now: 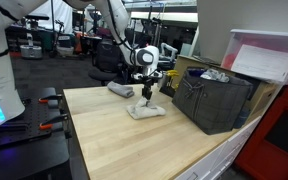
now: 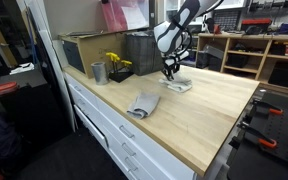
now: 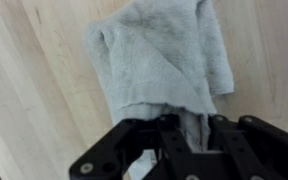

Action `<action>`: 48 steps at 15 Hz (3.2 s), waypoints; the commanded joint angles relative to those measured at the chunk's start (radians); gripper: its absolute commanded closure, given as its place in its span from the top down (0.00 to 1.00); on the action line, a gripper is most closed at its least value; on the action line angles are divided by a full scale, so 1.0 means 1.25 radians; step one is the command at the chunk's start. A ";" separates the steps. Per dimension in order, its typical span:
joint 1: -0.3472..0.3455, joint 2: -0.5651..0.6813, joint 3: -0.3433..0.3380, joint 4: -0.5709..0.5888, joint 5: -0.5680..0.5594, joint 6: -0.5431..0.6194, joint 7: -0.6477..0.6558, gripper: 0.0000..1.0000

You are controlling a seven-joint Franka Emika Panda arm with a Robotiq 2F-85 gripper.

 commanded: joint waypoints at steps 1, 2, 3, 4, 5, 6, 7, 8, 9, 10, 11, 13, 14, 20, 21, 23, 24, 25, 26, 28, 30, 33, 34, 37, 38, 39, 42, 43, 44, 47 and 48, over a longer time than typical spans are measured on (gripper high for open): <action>0.019 -0.043 0.023 -0.061 -0.025 0.025 0.002 0.04; 0.023 -0.043 0.030 -0.069 -0.031 0.037 -0.010 0.04; 0.031 -0.041 0.032 -0.080 -0.046 0.049 -0.021 0.40; 0.040 -0.042 0.030 -0.092 -0.062 0.060 -0.018 0.40; 0.045 -0.043 0.031 -0.106 -0.076 0.075 -0.020 0.46; 0.048 -0.047 0.031 -0.121 -0.089 0.095 -0.024 0.54; 0.052 -0.051 0.029 -0.134 -0.100 0.110 -0.025 0.61; 0.055 -0.056 0.024 -0.147 -0.110 0.134 -0.020 0.70; 0.049 -0.064 0.027 -0.157 -0.110 0.148 -0.027 0.77; 0.042 -0.076 0.029 -0.172 -0.108 0.166 -0.033 0.83; 0.033 -0.092 0.032 -0.189 -0.099 0.190 -0.038 0.92; 0.002 -0.134 0.047 -0.230 -0.065 0.255 -0.047 1.00; -0.014 -0.155 0.054 -0.245 -0.044 0.268 -0.053 1.00; -0.173 -0.214 0.149 -0.234 0.165 0.185 -0.181 1.00; -0.182 -0.206 0.146 -0.220 0.188 0.156 -0.173 1.00; -0.188 -0.185 0.135 -0.199 0.216 0.125 -0.142 1.00; -0.185 -0.168 0.125 -0.181 0.226 0.091 -0.109 1.00; -0.177 -0.153 0.113 -0.168 0.232 0.076 -0.069 1.00; -0.174 -0.135 0.109 -0.149 0.238 0.053 -0.039 1.00; -0.171 -0.102 0.108 -0.111 0.255 0.017 0.014 1.00; -0.167 -0.058 0.109 -0.064 0.273 -0.012 0.062 1.00; -0.148 0.018 0.085 0.013 0.278 -0.037 0.160 1.00; -0.144 0.044 0.078 0.035 0.278 -0.044 0.191 1.00; -0.148 0.117 0.068 0.097 0.280 -0.069 0.258 1.00; -0.148 0.135 0.065 0.113 0.277 -0.072 0.272 1.00; -0.149 0.147 0.065 0.124 0.273 -0.077 0.281 1.00; -0.150 0.145 0.068 0.115 0.267 -0.092 0.280 1.00; -0.148 0.136 0.068 0.099 0.264 -0.083 0.274 1.00; -0.147 0.130 0.069 0.091 0.262 -0.081 0.269 1.00; -0.138 0.121 0.074 0.080 0.246 -0.068 0.236 1.00; -0.129 0.120 0.073 0.080 0.233 -0.061 0.222 1.00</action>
